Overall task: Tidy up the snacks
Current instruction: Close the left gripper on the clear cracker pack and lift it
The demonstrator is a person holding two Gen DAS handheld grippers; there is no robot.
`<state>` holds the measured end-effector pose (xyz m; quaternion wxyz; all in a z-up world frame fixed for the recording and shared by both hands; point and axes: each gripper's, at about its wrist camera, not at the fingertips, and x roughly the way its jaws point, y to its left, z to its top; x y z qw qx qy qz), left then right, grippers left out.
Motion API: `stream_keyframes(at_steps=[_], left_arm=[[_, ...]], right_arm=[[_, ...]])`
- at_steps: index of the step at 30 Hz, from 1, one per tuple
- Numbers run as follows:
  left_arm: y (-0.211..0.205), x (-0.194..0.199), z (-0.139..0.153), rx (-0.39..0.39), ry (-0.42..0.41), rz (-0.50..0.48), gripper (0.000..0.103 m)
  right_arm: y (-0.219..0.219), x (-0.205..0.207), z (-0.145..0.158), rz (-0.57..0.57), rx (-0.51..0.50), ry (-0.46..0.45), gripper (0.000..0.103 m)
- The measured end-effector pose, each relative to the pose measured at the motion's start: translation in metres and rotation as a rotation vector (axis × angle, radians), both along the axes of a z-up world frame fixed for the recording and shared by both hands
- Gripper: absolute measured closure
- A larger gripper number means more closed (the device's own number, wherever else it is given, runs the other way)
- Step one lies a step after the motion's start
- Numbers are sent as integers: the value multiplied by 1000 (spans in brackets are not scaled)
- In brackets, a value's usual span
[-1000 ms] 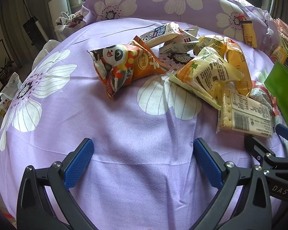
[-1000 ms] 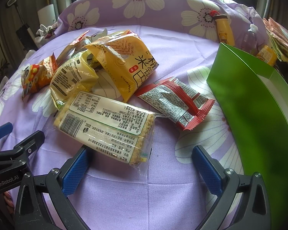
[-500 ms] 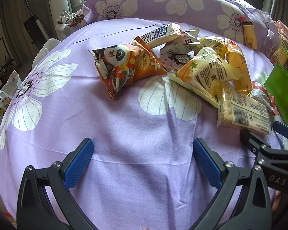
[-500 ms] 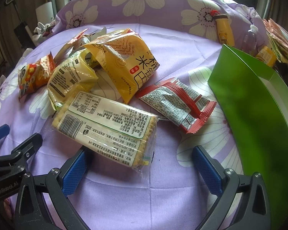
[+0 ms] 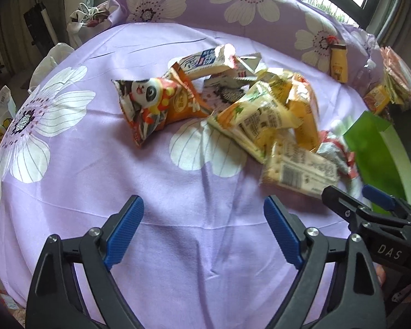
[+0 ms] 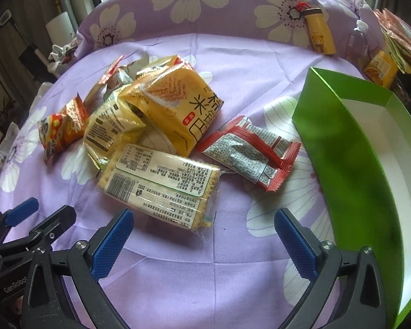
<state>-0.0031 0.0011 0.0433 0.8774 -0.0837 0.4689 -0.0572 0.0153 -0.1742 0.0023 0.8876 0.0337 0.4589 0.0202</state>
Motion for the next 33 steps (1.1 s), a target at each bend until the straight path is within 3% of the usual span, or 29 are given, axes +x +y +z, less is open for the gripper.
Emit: stream_keyframes(at_steps=[2, 5, 7, 11, 13, 15, 18, 22, 28, 33], left_arm=[[-7, 5, 19, -27, -12, -50, 15], [-22, 15, 48, 1, -61, -135, 15], [-29, 26, 56, -34, -52, -179, 15], [-47, 40, 42, -90, 7, -271, 21], [-53, 43, 30, -87, 14, -278, 22], [-56, 47, 16, -105, 49, -271, 29], [-61, 53, 3, -149, 103, -303, 38], [-61, 52, -3, -118, 94, -294, 38], [-50, 61, -19, -176, 150, -249, 38], [-56, 55, -18, -131, 105, -281, 39]], right_arm=[[-9, -2, 15, -2, 66, -8, 1], [-21, -2, 43, 14, 172, -43, 0], [-29, 1, 62, 16, 243, -64, 1], [-39, 14, 65, 36, 382, -32, 1], [-44, 17, 55, 13, 420, -10, 6], [-47, 21, 39, -19, 426, 37, 16], [-46, 27, 21, -46, 454, 83, 24], [-34, 36, 7, -29, 421, 114, 34], [-35, 44, -7, -62, 440, 145, 35], [-34, 46, -14, -53, 438, 148, 35]])
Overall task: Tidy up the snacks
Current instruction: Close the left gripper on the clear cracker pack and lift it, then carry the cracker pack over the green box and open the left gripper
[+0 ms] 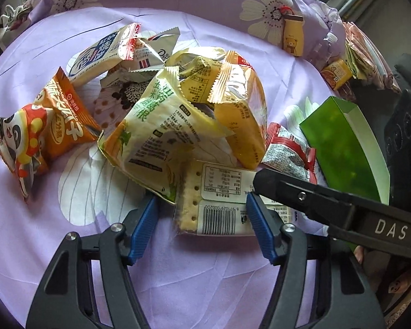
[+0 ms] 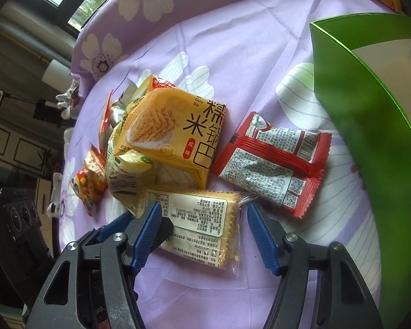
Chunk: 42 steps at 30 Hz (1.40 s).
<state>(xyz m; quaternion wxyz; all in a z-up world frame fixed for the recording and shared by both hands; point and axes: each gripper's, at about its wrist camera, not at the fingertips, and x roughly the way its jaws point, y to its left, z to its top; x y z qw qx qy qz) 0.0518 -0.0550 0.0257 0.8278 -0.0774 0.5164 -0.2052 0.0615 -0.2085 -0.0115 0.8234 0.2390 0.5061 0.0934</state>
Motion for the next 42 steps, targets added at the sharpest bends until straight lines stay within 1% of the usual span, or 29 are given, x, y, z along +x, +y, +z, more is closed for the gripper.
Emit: stream_keyframes(at_steps=[1, 3, 4, 8, 11, 14, 21, 25, 29, 33, 38, 42], left_arm=[[-1, 0, -1, -3, -4, -8, 40], [-2, -1, -1, -24, -4, -12, 51], [-2, -2, -1, -31, -3, -12, 52], [-8, -9, 4, -12, -16, -2, 54], [-14, -19, 17, 9, -65, -6, 54], [-21, -27, 35, 4, -121, -12, 54], [-46, -44, 76, -32, -242, -39, 54], [-67, -50, 92, -68, -282, -71, 54], [-89, -54, 105, -89, -305, -113, 54], [-117, -54, 113, -91, -313, -149, 54], [-147, -52, 111, -94, -294, -187, 56], [-171, -53, 106, -85, -273, -218, 58]], right_arm=[[0, 0, -1, -1, 2, -4, 35], [2, 0, -2, 3, 18, -3, 35], [4, -1, -2, 5, 4, -11, 35], [10, -7, 1, -1, -39, -35, 35], [9, -15, 7, -17, -40, -49, 35], [5, -25, 23, -26, -42, -100, 35], [-14, -55, 73, -70, -75, -231, 35], [-34, -71, 96, -111, -97, -297, 35], [-57, -85, 112, -158, -119, -340, 35], [-83, -95, 119, -206, -111, -353, 35], [-114, -100, 119, -265, -94, -341, 35], [-138, -101, 113, -303, -92, -300, 35]])
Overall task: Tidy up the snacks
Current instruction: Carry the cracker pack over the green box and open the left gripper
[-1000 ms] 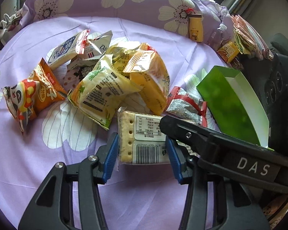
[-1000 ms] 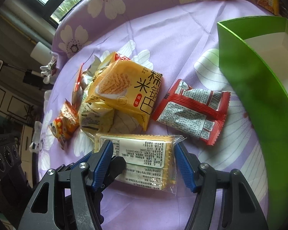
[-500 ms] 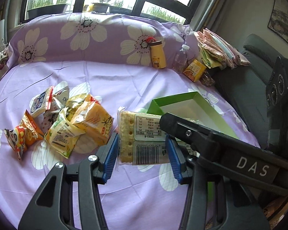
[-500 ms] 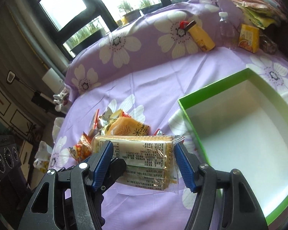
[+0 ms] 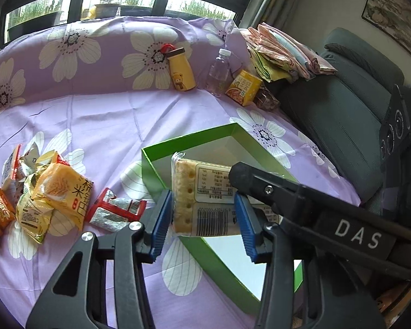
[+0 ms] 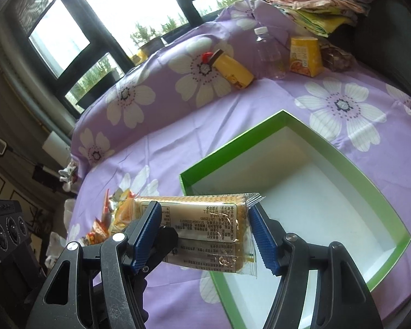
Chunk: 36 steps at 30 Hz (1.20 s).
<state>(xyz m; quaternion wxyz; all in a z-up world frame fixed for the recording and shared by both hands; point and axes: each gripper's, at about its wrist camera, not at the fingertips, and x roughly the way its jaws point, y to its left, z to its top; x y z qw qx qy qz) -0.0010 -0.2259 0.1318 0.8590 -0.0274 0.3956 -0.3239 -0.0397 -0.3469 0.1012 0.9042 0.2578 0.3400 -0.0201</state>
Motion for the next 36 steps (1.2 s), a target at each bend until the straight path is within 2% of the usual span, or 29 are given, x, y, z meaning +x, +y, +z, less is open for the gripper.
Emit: stream_keyframes(at_steps=[11, 16, 21, 29, 36], left_arm=[[-49, 4, -30, 22, 130, -40, 61], [-63, 1, -39, 50, 160, -53, 61], [-72, -2, -49, 63, 202, -76, 63], [-76, -5, -54, 68, 256, -113, 67], [-73, -4, -55, 87, 270, -113, 67]], right_arm=[[-48, 1, -30, -85, 5, 130, 35], [-60, 3, -42, -106, -2, 183, 35], [-73, 2, -54, -112, 25, 217, 35], [-83, 3, -63, -144, 9, 265, 35], [-82, 10, -73, -138, 14, 303, 35]])
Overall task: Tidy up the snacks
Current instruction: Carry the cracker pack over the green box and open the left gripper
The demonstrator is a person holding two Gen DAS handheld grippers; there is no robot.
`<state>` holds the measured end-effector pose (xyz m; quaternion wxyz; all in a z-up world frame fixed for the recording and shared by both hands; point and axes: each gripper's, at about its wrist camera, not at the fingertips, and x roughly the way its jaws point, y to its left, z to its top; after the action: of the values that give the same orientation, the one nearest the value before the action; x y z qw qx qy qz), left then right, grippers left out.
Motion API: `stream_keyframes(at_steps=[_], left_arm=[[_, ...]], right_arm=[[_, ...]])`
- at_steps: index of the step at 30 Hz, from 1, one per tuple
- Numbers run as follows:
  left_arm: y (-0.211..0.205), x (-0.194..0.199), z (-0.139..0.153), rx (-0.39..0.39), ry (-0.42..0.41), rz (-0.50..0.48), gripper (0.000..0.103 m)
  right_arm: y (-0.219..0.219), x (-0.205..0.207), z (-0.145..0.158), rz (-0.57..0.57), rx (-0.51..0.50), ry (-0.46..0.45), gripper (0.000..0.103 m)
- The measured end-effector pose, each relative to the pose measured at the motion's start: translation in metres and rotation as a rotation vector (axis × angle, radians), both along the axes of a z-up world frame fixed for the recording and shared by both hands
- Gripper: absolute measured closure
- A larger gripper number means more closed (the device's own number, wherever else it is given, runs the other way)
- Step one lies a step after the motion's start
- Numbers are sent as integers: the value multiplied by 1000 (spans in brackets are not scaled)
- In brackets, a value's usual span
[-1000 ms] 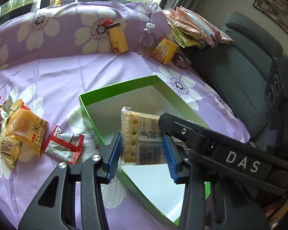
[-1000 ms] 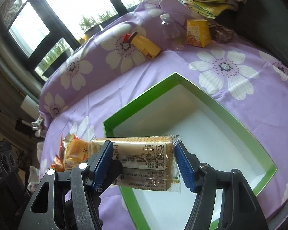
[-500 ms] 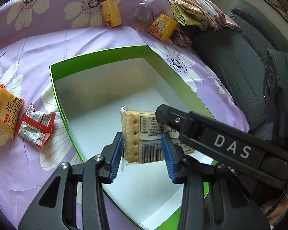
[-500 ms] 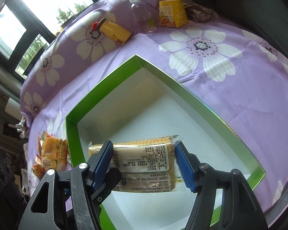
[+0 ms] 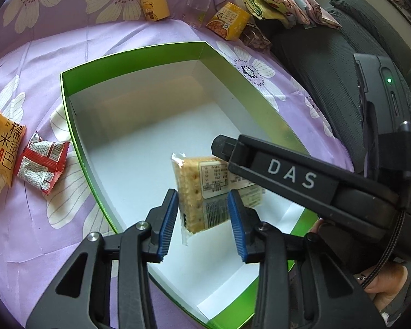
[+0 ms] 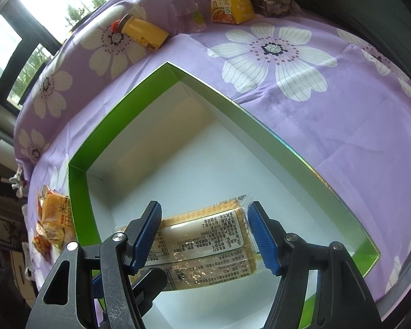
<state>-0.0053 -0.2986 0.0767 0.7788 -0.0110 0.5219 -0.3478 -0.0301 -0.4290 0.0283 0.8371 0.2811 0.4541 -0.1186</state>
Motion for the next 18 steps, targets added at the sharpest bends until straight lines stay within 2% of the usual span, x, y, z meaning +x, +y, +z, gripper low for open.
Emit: stream_keyframes(at_steps=[4, 9, 13, 18], left_arm=[[6, 2, -1, 3, 11, -7, 72], [12, 1, 2, 67, -59, 18, 74], [22, 8, -2, 33, -28, 12, 75], [26, 9, -2, 59, -52, 6, 81]], right_arm=[[5, 2, 1, -3, -29, 15, 35], [10, 8, -4, -9, -69, 57, 35], [11, 9, -6, -11, -85, 75, 35], [12, 9, -6, -12, -87, 73, 35]])
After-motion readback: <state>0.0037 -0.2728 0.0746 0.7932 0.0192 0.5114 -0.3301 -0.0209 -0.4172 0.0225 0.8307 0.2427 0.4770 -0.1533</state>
